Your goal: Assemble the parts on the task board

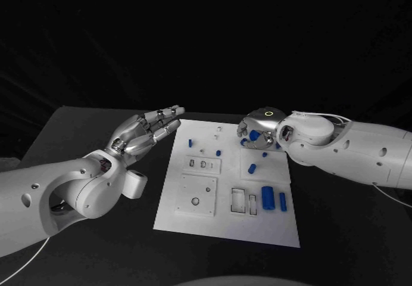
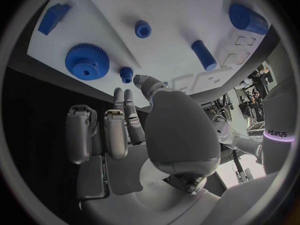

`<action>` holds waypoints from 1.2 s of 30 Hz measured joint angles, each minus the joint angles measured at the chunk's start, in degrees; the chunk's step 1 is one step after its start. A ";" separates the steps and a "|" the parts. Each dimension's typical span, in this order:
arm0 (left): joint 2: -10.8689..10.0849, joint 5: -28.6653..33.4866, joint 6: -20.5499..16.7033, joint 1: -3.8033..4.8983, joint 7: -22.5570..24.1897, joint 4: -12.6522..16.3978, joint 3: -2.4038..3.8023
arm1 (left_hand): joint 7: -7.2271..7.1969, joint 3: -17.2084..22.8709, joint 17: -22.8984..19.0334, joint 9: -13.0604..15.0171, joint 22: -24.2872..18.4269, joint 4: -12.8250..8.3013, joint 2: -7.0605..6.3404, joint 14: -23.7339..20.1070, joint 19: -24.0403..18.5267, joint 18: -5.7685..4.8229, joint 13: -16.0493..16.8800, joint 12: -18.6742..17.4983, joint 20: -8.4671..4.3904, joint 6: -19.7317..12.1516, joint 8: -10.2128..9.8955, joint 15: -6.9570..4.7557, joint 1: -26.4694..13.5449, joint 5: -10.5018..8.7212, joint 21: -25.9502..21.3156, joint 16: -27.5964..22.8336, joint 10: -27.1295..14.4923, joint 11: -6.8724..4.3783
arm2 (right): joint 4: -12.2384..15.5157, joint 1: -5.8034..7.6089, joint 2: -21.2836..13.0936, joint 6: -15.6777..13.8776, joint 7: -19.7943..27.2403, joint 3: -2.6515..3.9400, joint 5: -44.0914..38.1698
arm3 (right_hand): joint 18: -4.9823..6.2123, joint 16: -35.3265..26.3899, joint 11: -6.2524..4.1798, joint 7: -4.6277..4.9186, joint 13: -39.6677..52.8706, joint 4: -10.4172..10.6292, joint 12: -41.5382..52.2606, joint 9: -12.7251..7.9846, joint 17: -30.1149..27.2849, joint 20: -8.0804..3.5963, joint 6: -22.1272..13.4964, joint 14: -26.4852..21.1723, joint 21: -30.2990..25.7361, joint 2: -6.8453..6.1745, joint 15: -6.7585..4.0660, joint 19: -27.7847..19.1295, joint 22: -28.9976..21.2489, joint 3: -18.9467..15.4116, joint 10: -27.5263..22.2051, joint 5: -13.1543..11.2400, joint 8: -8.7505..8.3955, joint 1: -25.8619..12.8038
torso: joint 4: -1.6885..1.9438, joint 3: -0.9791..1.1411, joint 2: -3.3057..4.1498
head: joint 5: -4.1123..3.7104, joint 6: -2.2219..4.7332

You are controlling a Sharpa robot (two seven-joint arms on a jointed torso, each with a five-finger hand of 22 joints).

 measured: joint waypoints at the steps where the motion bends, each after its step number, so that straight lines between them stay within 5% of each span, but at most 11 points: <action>1: -0.01 -0.01 0.02 0.00 -0.01 0.00 0.00 | 0.11 0.00 0.00 0.00 0.00 0.00 0.00 0.14 0.11 0.00 0.00 0.00 0.11 0.11 0.00 0.14 0.00 0.00 0.00 0.00 -0.11 0.11 | -0.14 -0.04 0.11 0.06 0.03 0.00 0.02 | 0.00 -0.20 0.02 -0.21 0.18 -0.07 0.00 0.45 -0.06 0.00 0.22 0.00 0.00 0.00 0.00 0.00 0.00 -0.03 -0.02 0.00 0.26 0.00 | -0.03 -0.01 -0.02 | 0.08 -0.02; 14: -0.14 -0.11 0.31 0.00 -0.05 0.01 0.00 | 0.21 0.32 0.01 0.13 0.07 0.01 0.15 0.40 0.42 0.00 0.00 0.67 0.41 1.03 0.51 0.40 0.60 0.21 0.22 0.55 -0.07 0.31 | -2.48 -0.85 1.71 0.57 0.40 0.01 0.24 | 0.00 -0.76 0.19 -0.41 2.71 -2.44 1.08 7.99 -1.06 0.10 0.42 -0.22 -0.99 0.60 0.22 -0.92 -0.01 0.50 -0.18 5.26 3.59 -0.59 | -0.07 -0.06 -0.20 | 0.07 0.27; 22: -0.27 -0.15 0.51 0.00 -0.03 0.08 -0.01 | 0.21 0.46 0.01 0.12 0.12 -0.13 0.16 0.40 0.42 0.01 0.01 0.71 0.41 1.45 0.76 0.40 1.06 0.21 0.45 0.77 0.02 0.40 | -3.86 -1.29 2.18 0.85 0.73 0.04 0.27 | 0.00 -1.05 -0.73 -0.46 4.64 -3.80 2.00 13.94 -1.50 -0.31 -0.62 -0.22 -1.33 0.76 0.21 -1.33 -0.01 1.58 0.73 8.68 5.70 -0.76 | -0.01 -0.10 -0.28 | 0.18 0.07; 36: -0.30 -0.20 0.74 0.00 -0.07 0.04 -0.01 | 0.21 0.61 0.01 0.18 0.18 0.03 0.15 0.80 0.61 0.00 0.01 1.05 0.61 1.85 0.98 0.80 1.50 0.43 0.45 1.22 0.01 0.39 | -4.63 -1.66 2.52 0.92 1.60 0.19 0.59 | 0.00 -1.66 -1.04 0.15 6.24 -5.22 3.04 19.50 -2.92 -0.92 -1.62 -0.84 -2.00 0.88 -0.41 -1.94 -0.56 3.00 2.07 10.06 6.88 -0.89 | -0.03 -0.16 -0.40 | 0.53 -0.46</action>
